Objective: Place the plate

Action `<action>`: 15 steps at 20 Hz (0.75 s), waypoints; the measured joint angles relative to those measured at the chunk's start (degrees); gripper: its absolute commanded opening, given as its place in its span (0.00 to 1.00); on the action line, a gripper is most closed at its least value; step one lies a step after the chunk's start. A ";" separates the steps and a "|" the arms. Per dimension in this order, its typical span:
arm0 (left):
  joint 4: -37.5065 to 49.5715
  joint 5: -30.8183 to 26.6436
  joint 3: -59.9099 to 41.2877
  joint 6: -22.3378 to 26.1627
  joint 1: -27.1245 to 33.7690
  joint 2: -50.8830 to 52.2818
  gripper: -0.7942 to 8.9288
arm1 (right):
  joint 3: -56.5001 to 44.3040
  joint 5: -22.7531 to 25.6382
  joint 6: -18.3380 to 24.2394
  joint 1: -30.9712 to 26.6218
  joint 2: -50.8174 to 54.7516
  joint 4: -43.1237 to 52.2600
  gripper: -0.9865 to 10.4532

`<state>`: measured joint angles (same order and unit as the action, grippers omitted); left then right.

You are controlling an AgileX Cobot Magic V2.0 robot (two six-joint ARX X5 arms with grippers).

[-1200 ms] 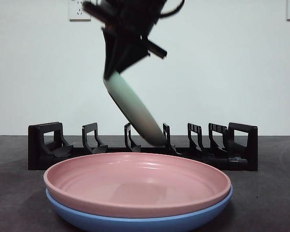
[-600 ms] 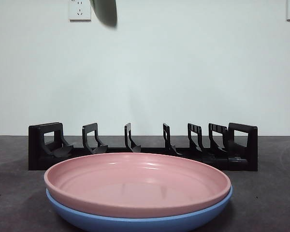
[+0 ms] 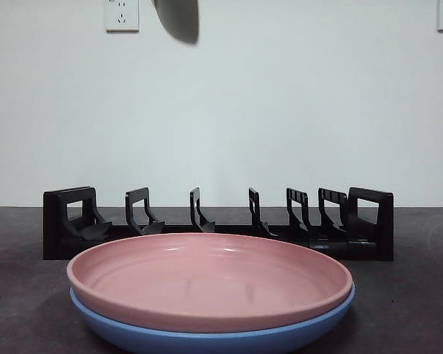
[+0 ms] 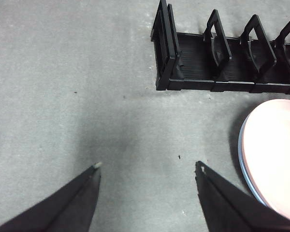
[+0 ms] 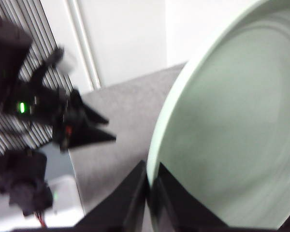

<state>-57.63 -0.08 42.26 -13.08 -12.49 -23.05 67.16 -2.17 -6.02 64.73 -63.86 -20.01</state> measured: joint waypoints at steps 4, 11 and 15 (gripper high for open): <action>0.00 0.00 0.00 0.00 0.00 0.00 0.40 | -9.05 9.51 4.31 5.86 2.80 -1.79 0.10; 0.00 -0.02 0.00 -0.02 0.00 0.00 0.40 | -11.93 15.72 22.99 13.51 -1.14 -17.09 0.10; 0.00 0.00 0.00 0.00 0.00 0.00 0.40 | -11.93 15.43 29.86 13.70 -5.68 -22.80 0.10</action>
<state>-57.63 -0.08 42.26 -13.08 -12.49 -23.05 55.22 13.26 23.84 78.43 -69.54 -42.81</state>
